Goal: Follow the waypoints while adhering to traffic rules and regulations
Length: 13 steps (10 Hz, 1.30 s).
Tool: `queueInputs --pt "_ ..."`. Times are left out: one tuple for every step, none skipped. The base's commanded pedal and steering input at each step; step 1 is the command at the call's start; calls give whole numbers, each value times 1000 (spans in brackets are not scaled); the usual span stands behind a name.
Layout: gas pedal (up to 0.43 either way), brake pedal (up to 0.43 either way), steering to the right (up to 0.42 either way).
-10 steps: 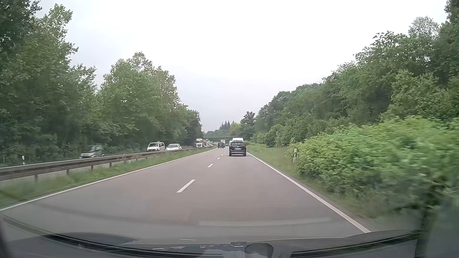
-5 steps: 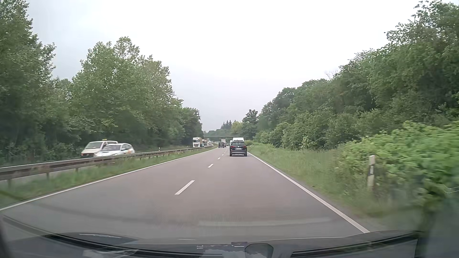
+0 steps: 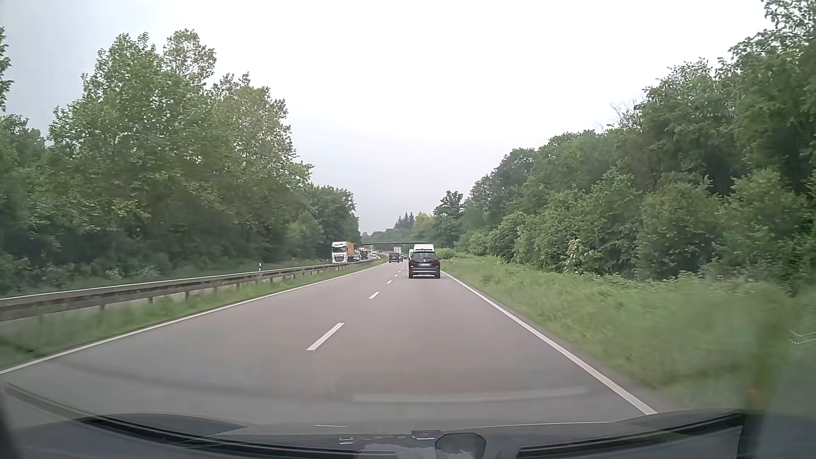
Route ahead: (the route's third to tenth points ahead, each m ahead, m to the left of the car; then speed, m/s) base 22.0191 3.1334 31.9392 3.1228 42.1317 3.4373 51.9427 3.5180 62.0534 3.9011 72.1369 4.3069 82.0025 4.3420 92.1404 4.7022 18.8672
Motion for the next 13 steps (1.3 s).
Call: queueInputs --pt "118 0 -3" --pt "118 0 -3" --pt "118 0 -3" --pt "118 0 -3" --pt "118 0 -3" --pt "118 0 -3" --pt "130 0 -3" --pt "130 0 -3" --pt "130 0 -3" --pt "130 0 -3" --pt "130 0 -3" --pt "130 0 -3" --pt "130 0 -3"
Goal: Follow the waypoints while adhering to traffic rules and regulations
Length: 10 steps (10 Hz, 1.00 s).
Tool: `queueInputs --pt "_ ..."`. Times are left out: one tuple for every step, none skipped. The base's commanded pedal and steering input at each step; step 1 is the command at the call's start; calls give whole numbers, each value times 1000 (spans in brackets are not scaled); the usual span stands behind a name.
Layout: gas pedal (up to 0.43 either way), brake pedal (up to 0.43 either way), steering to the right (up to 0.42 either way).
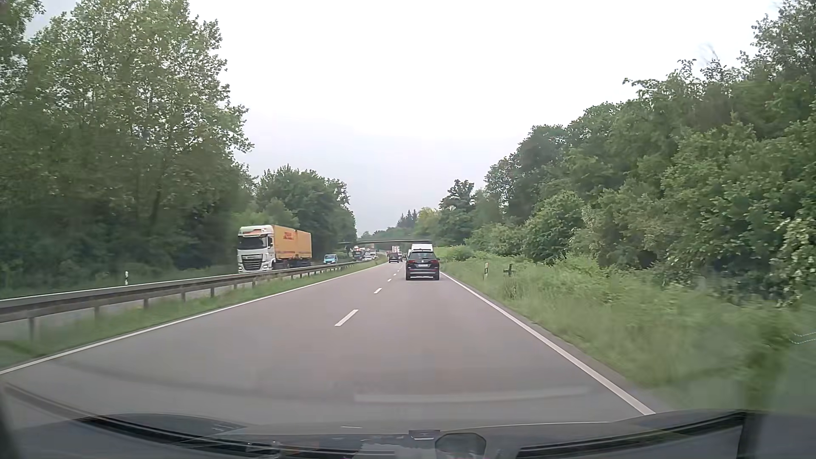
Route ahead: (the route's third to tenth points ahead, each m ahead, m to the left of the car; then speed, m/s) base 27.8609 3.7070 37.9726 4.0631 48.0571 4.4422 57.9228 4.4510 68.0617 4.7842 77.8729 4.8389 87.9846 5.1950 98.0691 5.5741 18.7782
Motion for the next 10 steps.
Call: queueInputs --pt "130 0 -3" --pt "130 0 -3" --pt "130 0 -3" --pt "130 0 -3" --pt "130 0 -3" --pt "130 0 -3" --pt "130 0 -3" --pt "130 0 -3" --pt "130 0 -3" --pt "130 0 -3"
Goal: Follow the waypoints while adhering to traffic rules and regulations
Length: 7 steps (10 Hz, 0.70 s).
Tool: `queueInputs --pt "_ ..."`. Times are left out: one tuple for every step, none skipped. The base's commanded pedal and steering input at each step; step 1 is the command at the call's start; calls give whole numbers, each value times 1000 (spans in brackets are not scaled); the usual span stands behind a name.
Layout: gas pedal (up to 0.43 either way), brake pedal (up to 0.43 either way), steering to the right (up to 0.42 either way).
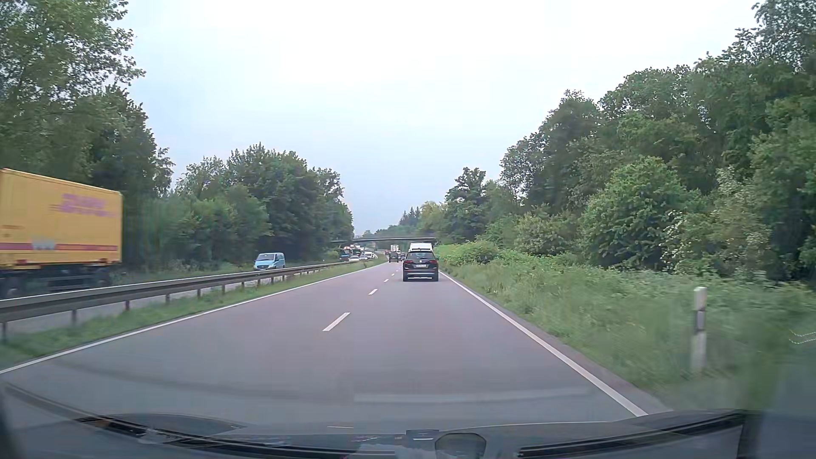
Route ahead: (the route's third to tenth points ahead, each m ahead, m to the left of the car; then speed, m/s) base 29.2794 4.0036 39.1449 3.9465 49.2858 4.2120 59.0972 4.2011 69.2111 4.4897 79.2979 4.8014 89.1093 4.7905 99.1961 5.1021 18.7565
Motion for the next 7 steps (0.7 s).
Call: queueInputs --pt "130 0 -3" --pt "130 0 -3" --pt "130 0 -3" --pt "130 0 -3" --pt "130 0 -3" --pt "130 0 -3" --pt "130 0 -3"
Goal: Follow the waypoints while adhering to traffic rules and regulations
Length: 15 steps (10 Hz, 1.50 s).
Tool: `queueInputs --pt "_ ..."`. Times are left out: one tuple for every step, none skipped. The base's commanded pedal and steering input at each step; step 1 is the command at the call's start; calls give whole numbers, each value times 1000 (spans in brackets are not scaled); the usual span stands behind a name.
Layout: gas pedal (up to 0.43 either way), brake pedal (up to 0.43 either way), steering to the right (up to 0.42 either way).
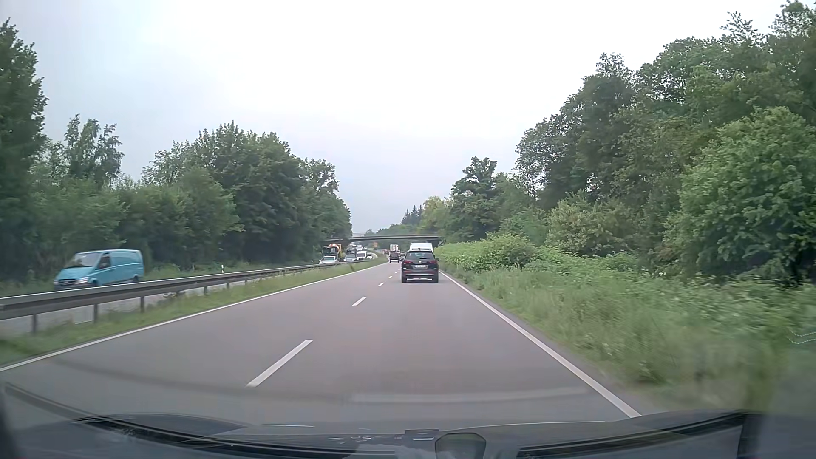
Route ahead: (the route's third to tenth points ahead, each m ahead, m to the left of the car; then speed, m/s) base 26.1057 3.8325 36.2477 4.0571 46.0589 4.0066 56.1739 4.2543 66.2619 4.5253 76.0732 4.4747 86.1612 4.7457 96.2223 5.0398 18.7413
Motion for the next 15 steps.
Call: queueInputs --pt "130 0 -3" --pt "130 0 -3" --pt "130 0 -3" --pt "130 0 -3" --pt "130 0 -3" --pt "130 0 -3" --pt "130 0 -3" --pt "118 0 -3" --pt "87 0 -3" --pt "28 0 -3" --pt "0 0 -3" --pt "0 0 -2" --pt "0 0 -3" --pt "0 0 -3" --pt "0 0 -2"
